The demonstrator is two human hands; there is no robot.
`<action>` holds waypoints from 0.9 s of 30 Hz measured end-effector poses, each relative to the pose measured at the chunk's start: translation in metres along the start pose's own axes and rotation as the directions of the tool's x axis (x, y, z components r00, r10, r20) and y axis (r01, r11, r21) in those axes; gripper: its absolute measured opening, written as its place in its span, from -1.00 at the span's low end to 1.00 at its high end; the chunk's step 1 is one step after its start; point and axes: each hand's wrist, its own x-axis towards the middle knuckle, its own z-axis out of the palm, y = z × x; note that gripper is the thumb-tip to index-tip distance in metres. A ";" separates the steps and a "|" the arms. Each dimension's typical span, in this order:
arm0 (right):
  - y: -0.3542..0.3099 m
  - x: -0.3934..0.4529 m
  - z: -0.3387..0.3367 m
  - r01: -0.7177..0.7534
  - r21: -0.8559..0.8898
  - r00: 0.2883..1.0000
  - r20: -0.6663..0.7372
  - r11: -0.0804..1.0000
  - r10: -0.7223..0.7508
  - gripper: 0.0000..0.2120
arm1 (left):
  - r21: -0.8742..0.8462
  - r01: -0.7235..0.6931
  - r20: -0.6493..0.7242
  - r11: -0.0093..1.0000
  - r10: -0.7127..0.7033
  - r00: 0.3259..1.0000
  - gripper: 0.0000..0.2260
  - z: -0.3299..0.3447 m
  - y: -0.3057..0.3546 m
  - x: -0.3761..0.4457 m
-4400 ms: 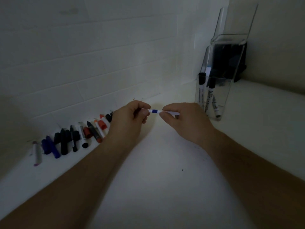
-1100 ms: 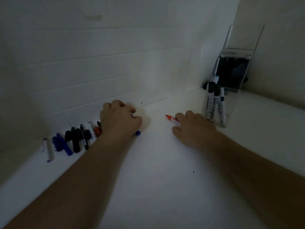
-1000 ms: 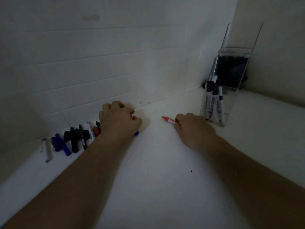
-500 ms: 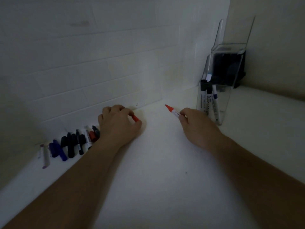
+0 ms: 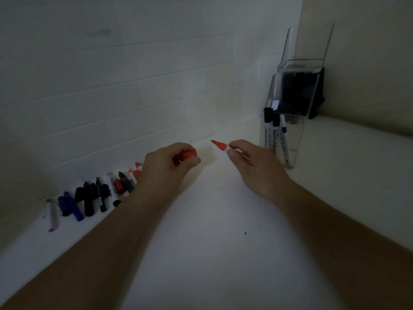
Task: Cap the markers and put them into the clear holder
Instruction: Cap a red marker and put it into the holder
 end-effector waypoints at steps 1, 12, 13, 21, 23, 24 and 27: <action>-0.002 0.000 0.000 0.013 0.001 1.000 -0.002 1.000 -0.013 -0.71 | -0.024 -0.011 0.018 1.000 0.012 1.000 -0.90 0.002 0.001 0.000; -0.001 -0.001 0.003 0.121 -0.060 0.992 0.031 0.991 -0.119 -0.71 | -0.050 -0.115 0.012 0.992 0.115 0.993 -0.78 0.007 0.005 0.000; -0.001 -0.001 0.003 0.138 -0.093 0.990 0.039 0.986 -0.135 -0.70 | -0.022 -0.126 0.023 0.992 0.126 0.992 -0.79 0.007 0.005 -0.001; -0.007 0.000 0.001 0.276 -0.307 0.961 0.056 0.911 -0.272 -0.76 | 0.109 -0.182 0.200 0.977 0.158 0.967 -0.85 0.009 0.005 -0.002; -0.006 0.000 0.000 0.285 -0.326 0.958 0.073 0.901 -0.276 -0.73 | 0.148 -0.186 0.268 0.971 0.142 0.953 -0.87 0.011 0.005 -0.002; -0.005 0.000 0.000 0.279 -0.324 0.960 0.081 0.904 -0.267 -0.71 | 0.146 -0.176 0.278 0.974 0.130 0.952 -0.88 0.011 0.005 -0.002; -0.006 -0.001 0.003 0.282 -0.298 0.960 0.079 0.912 -0.270 -0.65 | 0.125 -0.176 0.218 0.976 0.146 0.965 -0.90 0.012 0.006 -0.004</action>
